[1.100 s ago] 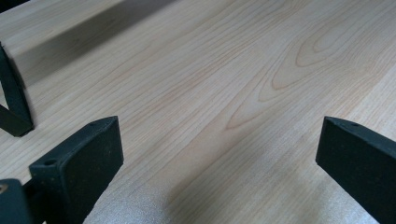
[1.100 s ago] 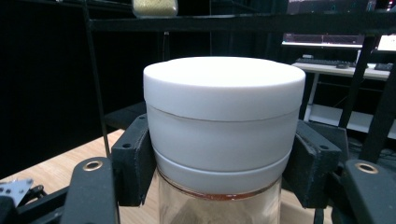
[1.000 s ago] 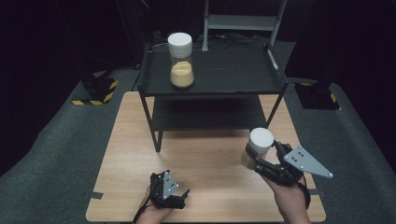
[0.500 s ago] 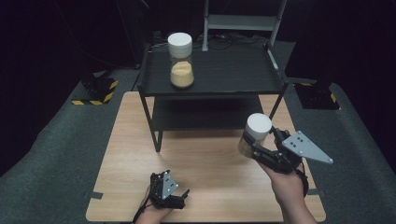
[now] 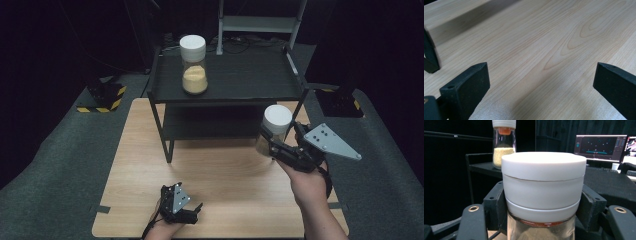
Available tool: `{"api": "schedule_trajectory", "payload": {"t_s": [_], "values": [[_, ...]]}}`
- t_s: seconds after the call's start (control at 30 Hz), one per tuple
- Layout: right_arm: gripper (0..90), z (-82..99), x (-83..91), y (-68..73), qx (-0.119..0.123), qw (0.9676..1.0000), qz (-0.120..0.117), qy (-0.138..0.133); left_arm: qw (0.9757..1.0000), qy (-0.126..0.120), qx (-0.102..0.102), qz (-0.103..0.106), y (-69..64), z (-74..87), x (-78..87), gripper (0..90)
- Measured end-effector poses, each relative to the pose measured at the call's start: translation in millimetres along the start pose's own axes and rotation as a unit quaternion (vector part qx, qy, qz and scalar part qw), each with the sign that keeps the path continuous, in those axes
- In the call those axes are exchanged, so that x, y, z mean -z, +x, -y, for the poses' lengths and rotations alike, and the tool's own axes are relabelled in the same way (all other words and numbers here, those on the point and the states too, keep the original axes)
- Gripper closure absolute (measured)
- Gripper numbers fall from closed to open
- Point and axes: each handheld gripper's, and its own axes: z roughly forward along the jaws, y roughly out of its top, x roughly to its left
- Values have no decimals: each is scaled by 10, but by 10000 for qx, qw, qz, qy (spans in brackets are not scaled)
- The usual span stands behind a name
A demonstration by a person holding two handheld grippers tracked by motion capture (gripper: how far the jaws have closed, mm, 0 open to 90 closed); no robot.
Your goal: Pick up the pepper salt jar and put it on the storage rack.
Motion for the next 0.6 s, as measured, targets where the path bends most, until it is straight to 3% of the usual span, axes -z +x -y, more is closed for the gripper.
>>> {"api": "schedule_trajectory", "payload": {"t_s": [0.6], "values": [[343, -350, -236, -20, 61, 9998, 99, -155, 10000, -29, 48, 32, 16, 12, 7, 9]]}}
